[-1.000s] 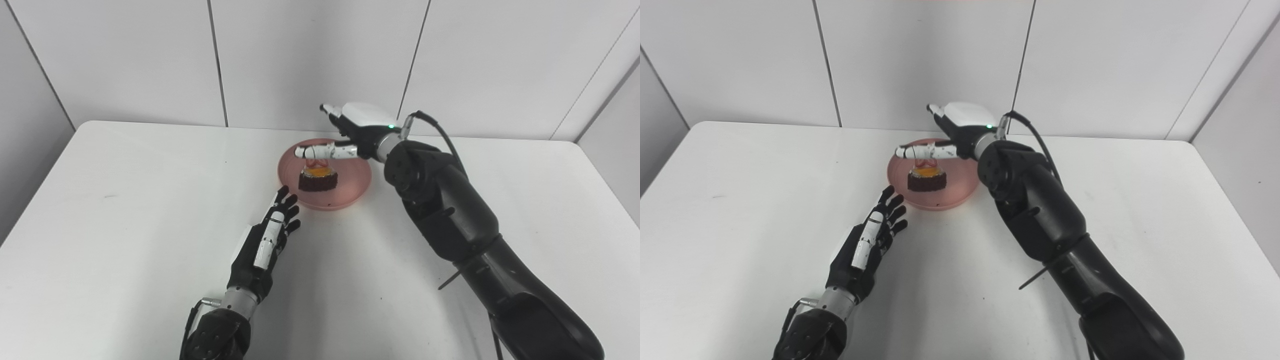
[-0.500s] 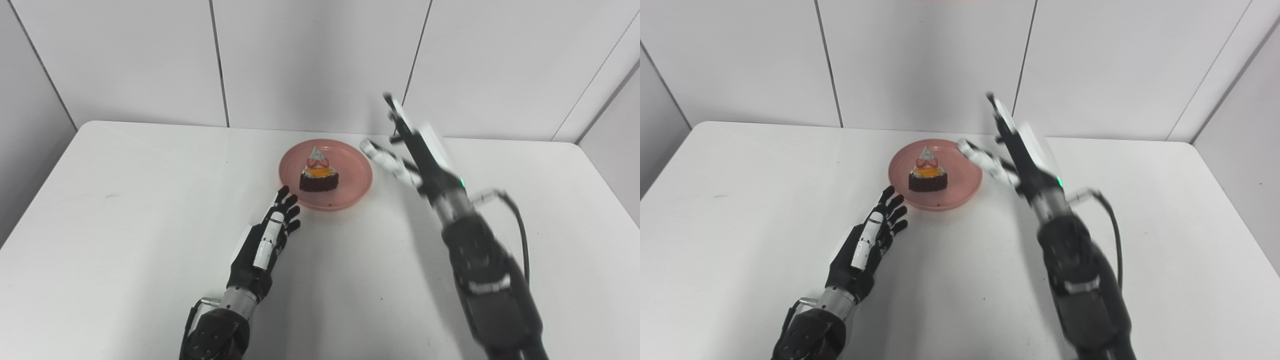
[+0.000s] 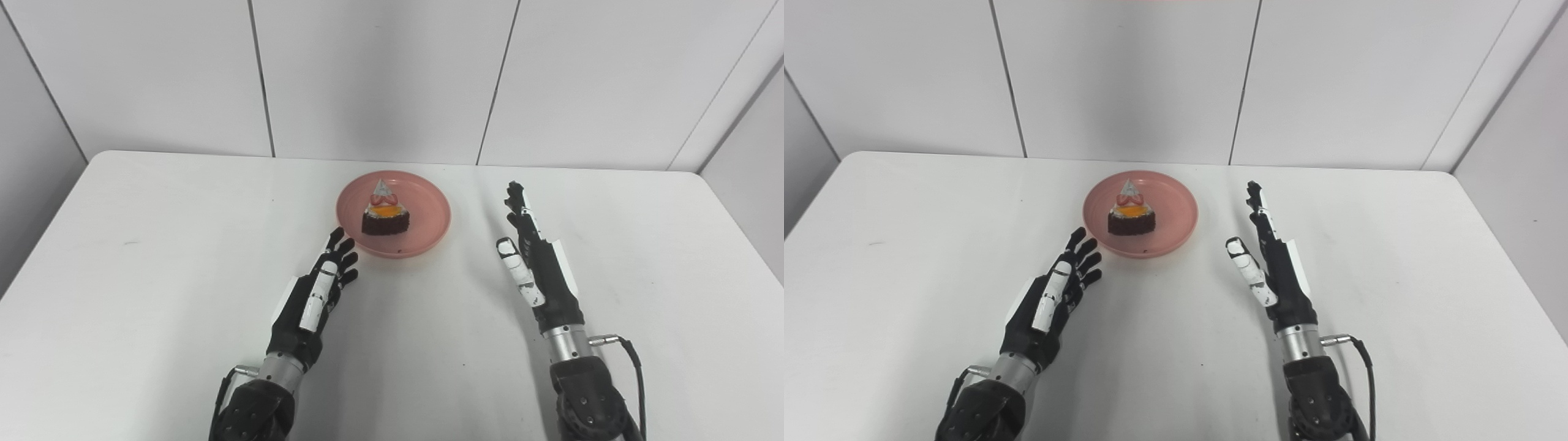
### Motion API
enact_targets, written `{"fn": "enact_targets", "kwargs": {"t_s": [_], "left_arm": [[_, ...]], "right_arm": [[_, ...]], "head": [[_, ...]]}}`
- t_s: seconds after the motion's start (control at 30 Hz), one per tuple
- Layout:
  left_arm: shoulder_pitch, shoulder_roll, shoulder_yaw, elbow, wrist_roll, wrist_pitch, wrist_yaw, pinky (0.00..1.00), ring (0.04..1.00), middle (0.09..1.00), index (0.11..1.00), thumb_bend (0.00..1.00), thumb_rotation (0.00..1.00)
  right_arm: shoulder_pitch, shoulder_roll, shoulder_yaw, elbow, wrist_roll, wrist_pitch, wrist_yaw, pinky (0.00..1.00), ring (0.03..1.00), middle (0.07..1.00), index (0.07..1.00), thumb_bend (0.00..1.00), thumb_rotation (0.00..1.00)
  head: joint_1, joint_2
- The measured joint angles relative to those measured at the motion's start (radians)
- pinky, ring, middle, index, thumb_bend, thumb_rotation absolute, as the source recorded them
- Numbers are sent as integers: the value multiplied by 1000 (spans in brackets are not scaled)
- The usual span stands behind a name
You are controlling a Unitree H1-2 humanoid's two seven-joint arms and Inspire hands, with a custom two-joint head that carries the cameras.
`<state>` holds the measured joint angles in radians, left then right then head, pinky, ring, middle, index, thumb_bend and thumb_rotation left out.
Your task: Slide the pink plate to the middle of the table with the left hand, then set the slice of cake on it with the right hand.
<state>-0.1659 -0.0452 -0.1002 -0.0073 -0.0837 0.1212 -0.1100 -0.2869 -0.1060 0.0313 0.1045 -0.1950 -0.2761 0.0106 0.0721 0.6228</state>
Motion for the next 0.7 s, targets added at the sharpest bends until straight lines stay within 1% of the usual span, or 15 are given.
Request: {"fn": "enact_targets", "kwargs": {"t_s": [0.1,0.17,0.27,0.37,0.57,0.63,0.7], "left_arm": [[6,1,0,-4,11,-5,0,970,967,980,977,450,1000],[9,1,0,-4,19,-11,1,974,969,984,981,443,1000],[20,5,-5,-3,41,-43,1,981,976,993,989,444,1000],[35,7,-9,-3,61,-74,3,972,977,994,985,426,1000],[57,0,-10,-18,83,-98,18,959,972,991,983,407,1000],[64,-1,-9,-21,83,-101,21,966,974,992,982,401,1000],[66,-1,-9,-21,83,-102,22,968,976,993,982,400,1000]], "right_arm": [[14,9,4,-36,-5,15,0,995,999,999,993,400,1000],[25,15,6,-55,0,38,1,992,1000,1000,997,395,1000],[52,16,16,-78,8,76,14,987,1000,1000,998,387,1000],[76,16,28,-81,23,93,29,985,1000,1000,996,372,1000],[96,16,44,-81,50,123,60,975,995,998,996,359,1000],[96,16,44,-82,63,135,70,973,992,999,995,322,1000],[97,17,44,-80,81,157,78,977,992,999,996,305,1000]], "head": [[8,3],[17,3],[20,3],[34,8],[37,8],[37,9],[37,9]]}}
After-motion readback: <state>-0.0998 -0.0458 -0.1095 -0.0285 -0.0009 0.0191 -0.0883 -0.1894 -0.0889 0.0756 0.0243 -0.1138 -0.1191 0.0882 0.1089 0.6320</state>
